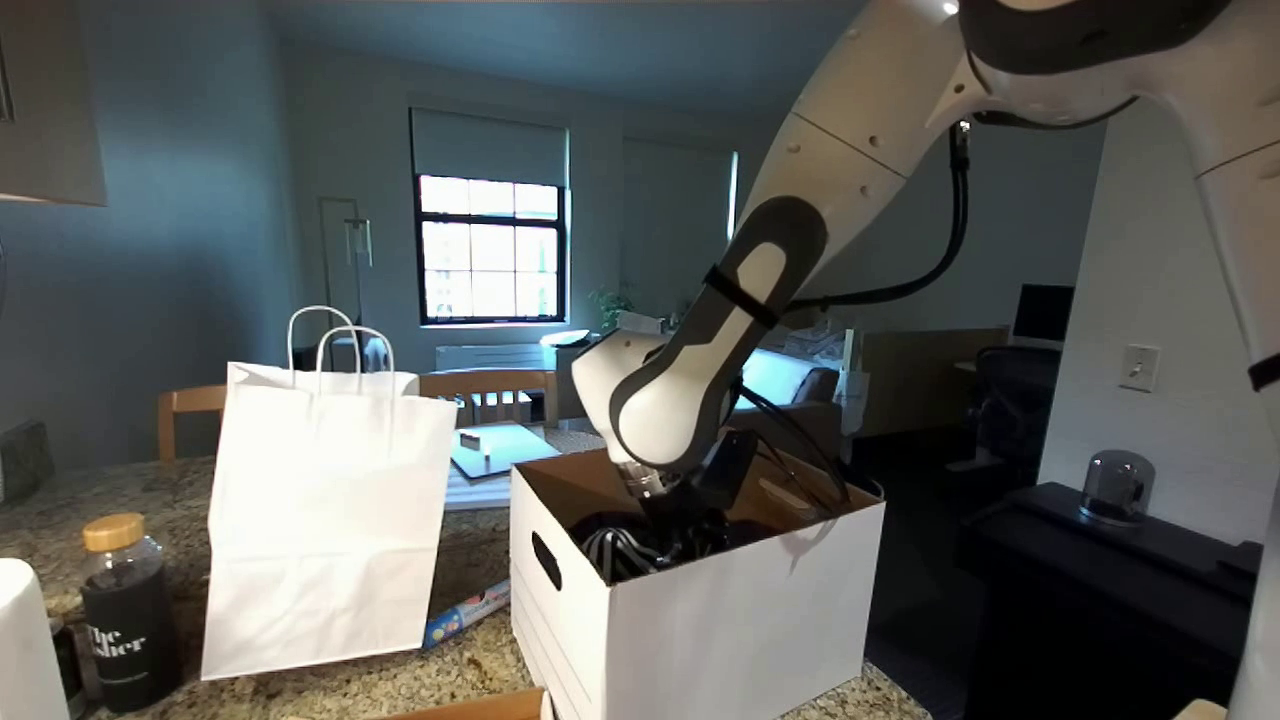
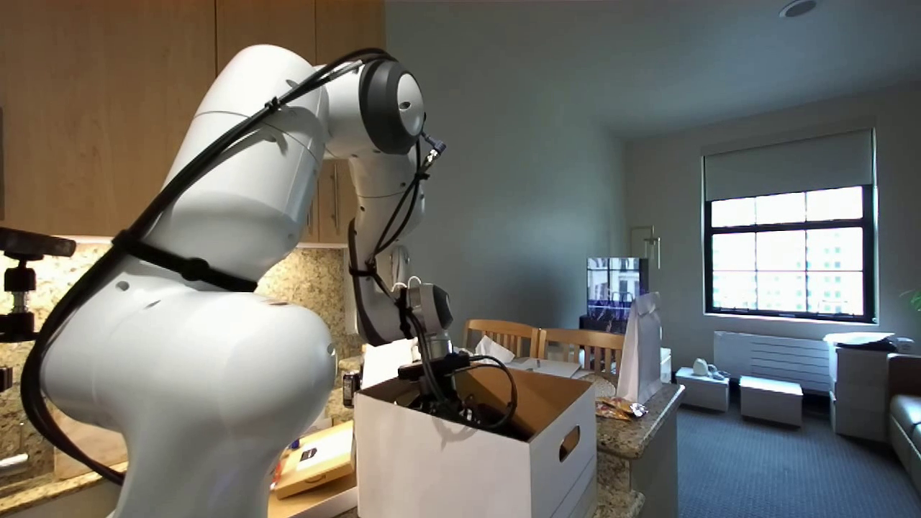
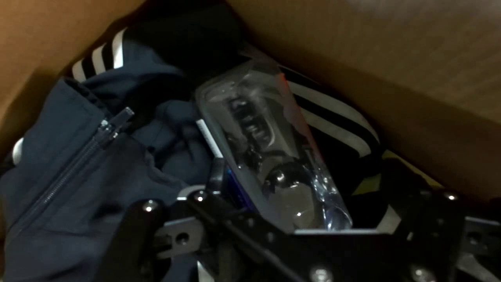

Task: Remove three bottles from the box

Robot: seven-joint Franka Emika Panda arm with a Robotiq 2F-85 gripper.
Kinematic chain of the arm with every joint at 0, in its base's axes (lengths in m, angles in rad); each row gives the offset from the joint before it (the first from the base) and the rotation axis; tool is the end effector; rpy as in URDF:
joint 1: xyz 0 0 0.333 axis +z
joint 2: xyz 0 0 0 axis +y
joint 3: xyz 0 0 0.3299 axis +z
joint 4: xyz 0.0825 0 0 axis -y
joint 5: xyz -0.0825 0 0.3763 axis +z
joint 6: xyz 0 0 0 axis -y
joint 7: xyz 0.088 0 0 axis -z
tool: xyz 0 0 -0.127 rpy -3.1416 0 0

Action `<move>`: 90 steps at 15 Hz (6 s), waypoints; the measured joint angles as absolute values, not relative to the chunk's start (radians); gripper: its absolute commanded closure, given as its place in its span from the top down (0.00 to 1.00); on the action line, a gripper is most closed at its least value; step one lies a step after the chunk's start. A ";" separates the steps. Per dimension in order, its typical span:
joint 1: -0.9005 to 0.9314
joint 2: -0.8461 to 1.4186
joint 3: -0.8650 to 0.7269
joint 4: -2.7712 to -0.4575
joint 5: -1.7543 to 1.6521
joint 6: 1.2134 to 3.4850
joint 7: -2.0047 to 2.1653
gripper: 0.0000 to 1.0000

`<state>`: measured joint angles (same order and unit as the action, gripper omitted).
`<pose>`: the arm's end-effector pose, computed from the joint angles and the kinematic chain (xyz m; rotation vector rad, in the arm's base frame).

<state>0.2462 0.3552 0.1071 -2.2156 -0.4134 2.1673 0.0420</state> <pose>0.4762 0.1538 0.1929 2.6496 0.8415 -0.4702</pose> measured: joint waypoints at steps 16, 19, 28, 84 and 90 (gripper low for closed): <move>0.141 0.355 0.071 -2.218 -0.319 2.182 -0.010 1.00; 0.140 0.357 0.061 -2.218 -0.319 2.182 -0.009 1.00; 0.148 0.358 0.054 -2.214 -0.378 2.147 -0.009 1.00; 0.159 0.344 0.069 -2.318 -0.733 2.490 -0.042 1.00; 0.153 0.297 0.042 -2.370 -0.733 2.491 -0.026 1.00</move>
<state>0.1535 0.2970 0.0416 -2.3695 -0.7329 2.4906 -0.0263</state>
